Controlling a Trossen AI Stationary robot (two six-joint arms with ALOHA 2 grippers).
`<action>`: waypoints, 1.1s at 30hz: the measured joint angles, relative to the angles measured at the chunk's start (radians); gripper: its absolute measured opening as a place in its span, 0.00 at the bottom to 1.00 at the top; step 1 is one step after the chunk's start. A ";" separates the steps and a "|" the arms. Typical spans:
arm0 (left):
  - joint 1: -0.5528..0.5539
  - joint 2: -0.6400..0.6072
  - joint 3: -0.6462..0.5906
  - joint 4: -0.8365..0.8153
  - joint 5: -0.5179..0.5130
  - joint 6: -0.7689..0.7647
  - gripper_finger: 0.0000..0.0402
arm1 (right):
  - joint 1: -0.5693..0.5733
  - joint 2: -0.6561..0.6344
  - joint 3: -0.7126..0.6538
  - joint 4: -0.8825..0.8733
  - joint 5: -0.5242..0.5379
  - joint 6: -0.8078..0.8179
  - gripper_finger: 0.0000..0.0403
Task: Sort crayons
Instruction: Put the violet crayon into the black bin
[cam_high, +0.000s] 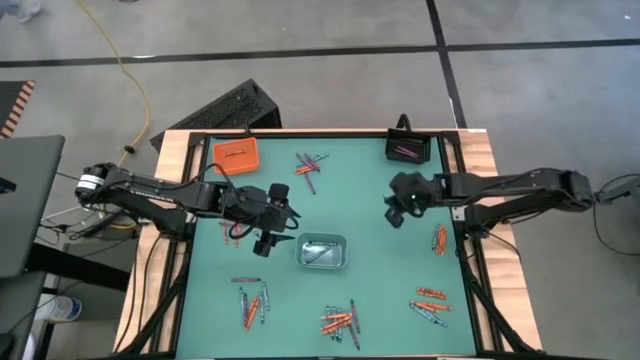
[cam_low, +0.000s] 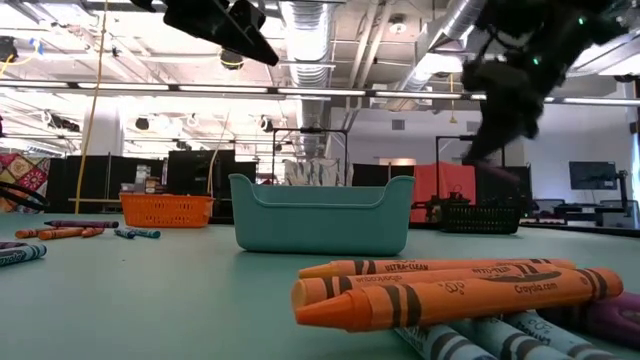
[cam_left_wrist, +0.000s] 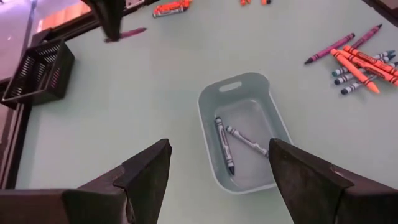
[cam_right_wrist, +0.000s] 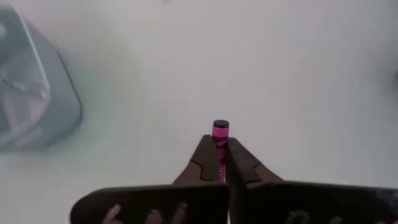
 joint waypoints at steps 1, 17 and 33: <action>0.002 0.000 0.000 0.001 0.000 0.002 0.65 | -0.003 -0.006 0.014 -0.003 0.026 -0.025 0.00; 0.012 0.000 0.000 -0.020 -0.001 -0.027 0.65 | -0.302 0.086 0.221 -0.014 0.164 -0.527 0.00; 0.012 0.000 0.000 -0.049 -0.001 -0.040 0.65 | -0.765 0.400 0.298 0.103 0.037 -1.029 0.00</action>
